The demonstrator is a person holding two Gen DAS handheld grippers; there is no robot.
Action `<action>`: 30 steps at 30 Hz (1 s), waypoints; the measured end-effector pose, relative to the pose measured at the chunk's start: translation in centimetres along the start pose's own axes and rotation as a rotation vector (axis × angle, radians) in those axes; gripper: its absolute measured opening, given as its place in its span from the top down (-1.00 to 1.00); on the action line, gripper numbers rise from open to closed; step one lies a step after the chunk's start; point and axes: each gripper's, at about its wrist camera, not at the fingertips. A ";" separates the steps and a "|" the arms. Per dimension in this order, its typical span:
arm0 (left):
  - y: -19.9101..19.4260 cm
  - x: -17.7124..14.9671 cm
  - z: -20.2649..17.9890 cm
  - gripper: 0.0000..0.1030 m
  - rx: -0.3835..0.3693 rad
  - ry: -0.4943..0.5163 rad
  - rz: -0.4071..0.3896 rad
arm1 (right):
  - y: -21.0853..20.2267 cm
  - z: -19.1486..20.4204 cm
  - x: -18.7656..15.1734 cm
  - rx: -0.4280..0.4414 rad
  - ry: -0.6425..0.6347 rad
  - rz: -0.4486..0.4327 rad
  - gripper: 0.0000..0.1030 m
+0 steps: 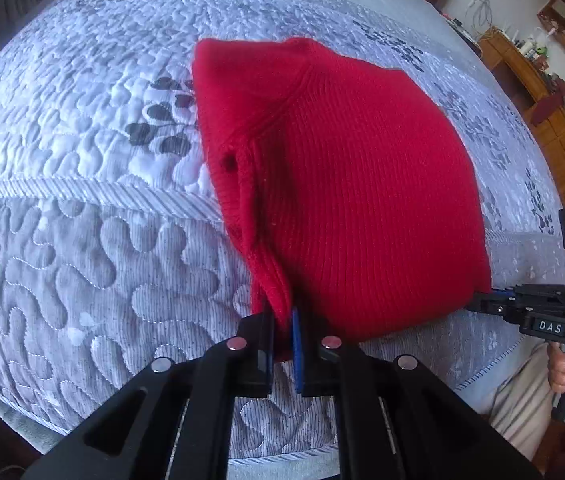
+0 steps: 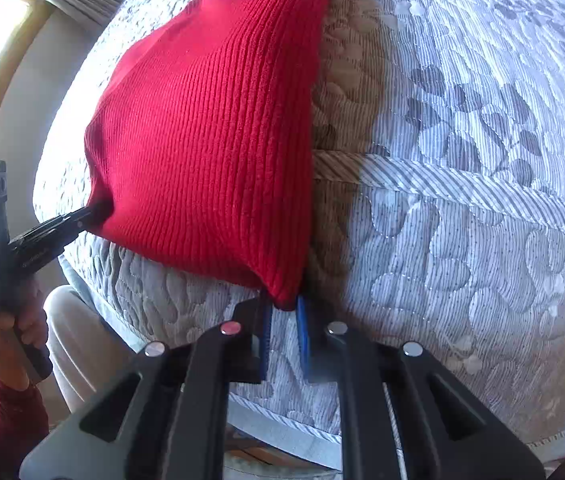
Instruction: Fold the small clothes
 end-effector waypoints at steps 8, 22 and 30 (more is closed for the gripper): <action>-2.5 0.2 -0.5 0.04 0.021 -0.001 -0.031 | -4.3 0.6 -0.5 0.072 -0.016 -0.060 0.26; 1.1 1.1 0.8 -0.10 -0.119 -0.147 0.011 | -0.9 -1.0 2.7 0.149 0.130 0.048 0.14; 0.9 1.8 -0.6 0.53 -0.080 -0.127 0.005 | -2.1 -0.5 2.4 0.150 0.081 0.027 0.70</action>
Point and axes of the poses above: each gripper's, at about its wrist camera, not at the fingertips, and y roughly the way its jaws point, z to its left, x to its top, and after that the axes turned 9 degrees about y, right-handed
